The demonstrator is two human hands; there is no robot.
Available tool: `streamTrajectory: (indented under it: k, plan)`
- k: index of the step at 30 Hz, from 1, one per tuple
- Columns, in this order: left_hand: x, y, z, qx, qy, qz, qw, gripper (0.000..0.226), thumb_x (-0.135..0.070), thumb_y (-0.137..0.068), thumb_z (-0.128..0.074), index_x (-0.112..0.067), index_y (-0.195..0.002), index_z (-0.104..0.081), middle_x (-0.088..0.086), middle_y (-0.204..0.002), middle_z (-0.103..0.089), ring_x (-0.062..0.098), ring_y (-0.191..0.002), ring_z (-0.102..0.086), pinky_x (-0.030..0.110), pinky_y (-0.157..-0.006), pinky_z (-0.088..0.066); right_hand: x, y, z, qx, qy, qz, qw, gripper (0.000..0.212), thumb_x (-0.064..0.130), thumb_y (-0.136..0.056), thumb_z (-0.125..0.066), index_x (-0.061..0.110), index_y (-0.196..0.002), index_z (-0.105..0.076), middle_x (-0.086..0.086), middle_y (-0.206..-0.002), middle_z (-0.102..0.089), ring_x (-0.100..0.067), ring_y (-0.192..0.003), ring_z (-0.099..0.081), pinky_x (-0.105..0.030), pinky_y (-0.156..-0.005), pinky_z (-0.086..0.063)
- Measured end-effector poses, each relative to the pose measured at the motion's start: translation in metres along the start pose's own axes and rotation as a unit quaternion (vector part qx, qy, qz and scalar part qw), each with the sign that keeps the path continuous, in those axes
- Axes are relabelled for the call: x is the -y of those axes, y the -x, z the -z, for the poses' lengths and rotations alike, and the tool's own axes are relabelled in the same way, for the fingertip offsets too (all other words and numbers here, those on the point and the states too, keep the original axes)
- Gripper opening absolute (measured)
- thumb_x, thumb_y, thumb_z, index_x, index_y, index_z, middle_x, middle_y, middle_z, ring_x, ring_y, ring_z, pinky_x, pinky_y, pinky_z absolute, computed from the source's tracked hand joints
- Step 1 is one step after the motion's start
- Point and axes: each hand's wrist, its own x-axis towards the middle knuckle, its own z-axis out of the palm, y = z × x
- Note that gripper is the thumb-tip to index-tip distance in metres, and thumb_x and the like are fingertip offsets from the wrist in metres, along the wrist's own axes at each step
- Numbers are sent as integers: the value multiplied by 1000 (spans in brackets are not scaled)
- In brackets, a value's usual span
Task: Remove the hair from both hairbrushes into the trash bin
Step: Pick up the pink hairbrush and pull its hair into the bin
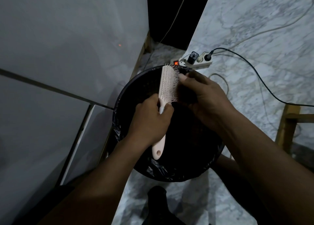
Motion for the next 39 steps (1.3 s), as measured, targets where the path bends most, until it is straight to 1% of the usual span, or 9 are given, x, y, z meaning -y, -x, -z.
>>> streamTrajectory:
  k: [4,9,12,17,21,25,30,35,39]
  plan:
    - [0,3,-2,17,-6,-17,1000,26,-38,-92,-56,-13,-84,-58,0,-71,-66,17,-68,-64,32,-57,-47,-5,0,-1,-74,181,96,976,32,4,-77,-82,-2,-106,-71,-12,-95,-76,-21,-87,-74,-32,-79,-61]
    - [-5,2,0,15,18,-33,999,26,-36,-93,-57,-11,-86,-60,0,-70,-67,16,-65,-64,33,-57,-48,-3,-5,3,-116,-22,-12,993,9,2,-90,-66,2,-100,-68,-10,-77,-69,-17,-63,-68,-25,-52,-58]
    - [-3,1,0,11,16,-13,1000,25,-36,-93,-57,-14,-82,-59,-2,-66,-63,17,-65,-60,28,-56,-40,0,-2,0,-45,-64,-37,996,17,8,-90,-67,6,-106,-72,-8,-86,-73,-18,-73,-71,-29,-61,-60]
    - [-2,2,0,14,0,-17,1000,24,-38,-92,-55,-16,-83,-58,-2,-70,-65,17,-68,-63,31,-57,-46,-5,1,-3,-70,149,96,982,24,1,-77,-80,0,-100,-72,-8,-87,-77,-13,-76,-74,-25,-70,-61]
    - [-6,0,1,9,17,-19,1000,29,-36,-94,-58,-11,-79,-58,-5,-58,-57,6,-51,-53,20,-48,-36,-4,-6,0,-107,-43,5,993,4,-2,-87,-69,1,-87,-68,-9,-74,-69,-13,-59,-69,-22,-54,-58]
    - [-3,-1,1,3,-4,-10,1000,34,-38,-93,-59,-13,-72,-51,-3,-57,-56,10,-51,-53,27,-49,-37,-8,-10,-1,-116,-81,-40,989,12,-3,-92,-62,4,-82,-63,-8,-65,-64,-12,-49,-66,-22,-48,-56]
    - [1,-2,10,-31,-43,42,998,34,-37,-94,-56,-21,-68,-40,-1,-65,-56,16,-58,-55,30,-51,-31,6,-9,10,-167,106,52,979,13,-1,-89,-67,7,-79,-65,-8,-66,-63,-16,-56,-61,-26,-53,-54]
    - [-1,-5,11,-46,-56,40,997,31,-40,-92,-56,-21,-70,-45,-2,-68,-60,16,-63,-59,29,-52,-33,4,1,11,-73,322,-44,943,21,15,-78,-82,13,-93,-67,-2,-81,-70,-12,-65,-68,-16,-51,-56]
    - [-1,-5,9,-24,-42,22,999,28,-37,-92,-58,-19,-72,-52,-4,-64,-61,8,-59,-59,22,-50,-35,-3,-3,6,-67,276,-33,958,56,48,-72,-82,13,-112,-64,-2,-102,-74,-11,-82,-73,-22,-66,-59]
